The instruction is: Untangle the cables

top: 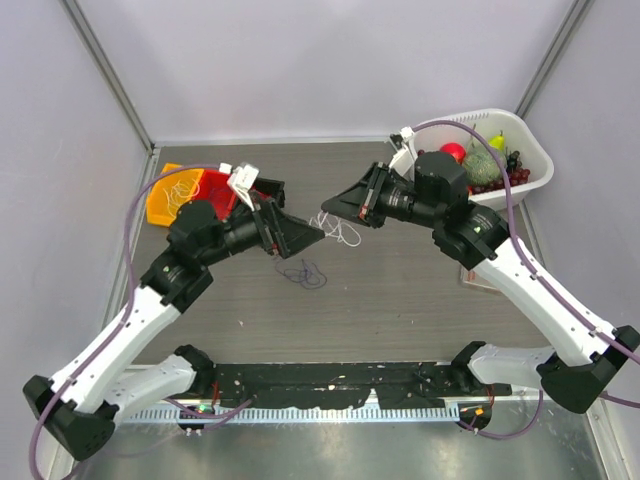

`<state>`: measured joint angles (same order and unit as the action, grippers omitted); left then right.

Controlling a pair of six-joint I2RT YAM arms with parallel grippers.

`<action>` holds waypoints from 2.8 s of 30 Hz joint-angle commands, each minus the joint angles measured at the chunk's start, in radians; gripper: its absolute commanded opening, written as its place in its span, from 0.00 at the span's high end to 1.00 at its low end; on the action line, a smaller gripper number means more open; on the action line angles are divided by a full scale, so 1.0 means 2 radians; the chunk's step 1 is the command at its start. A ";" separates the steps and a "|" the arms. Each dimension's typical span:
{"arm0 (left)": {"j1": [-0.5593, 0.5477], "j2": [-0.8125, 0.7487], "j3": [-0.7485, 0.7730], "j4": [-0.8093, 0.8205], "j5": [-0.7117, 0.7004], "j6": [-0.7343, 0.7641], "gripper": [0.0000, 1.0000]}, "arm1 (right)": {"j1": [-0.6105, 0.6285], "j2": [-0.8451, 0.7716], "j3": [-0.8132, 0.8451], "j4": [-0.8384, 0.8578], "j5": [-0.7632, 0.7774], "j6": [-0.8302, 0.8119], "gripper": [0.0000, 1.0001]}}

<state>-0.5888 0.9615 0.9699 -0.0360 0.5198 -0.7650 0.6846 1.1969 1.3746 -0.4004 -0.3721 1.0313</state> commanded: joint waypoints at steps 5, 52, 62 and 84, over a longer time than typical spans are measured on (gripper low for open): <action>-0.062 -0.001 0.038 -0.089 -0.203 0.067 0.12 | -0.001 -0.002 0.006 0.046 0.041 0.063 0.99; -0.100 0.045 0.027 0.036 -0.422 -0.029 0.29 | 0.018 -0.007 -0.051 0.186 0.103 0.241 0.99; -0.100 0.090 0.066 0.030 -0.501 -0.046 0.11 | 0.018 -0.006 -0.057 0.218 0.098 0.269 0.99; -0.095 0.118 0.103 -0.079 -0.561 -0.067 0.11 | 0.019 0.010 0.001 0.217 0.097 0.234 0.99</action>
<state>-0.7837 1.1706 1.1507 -0.0944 -0.5426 -0.9348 0.7200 1.2209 1.2873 -0.0265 -0.1841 1.5425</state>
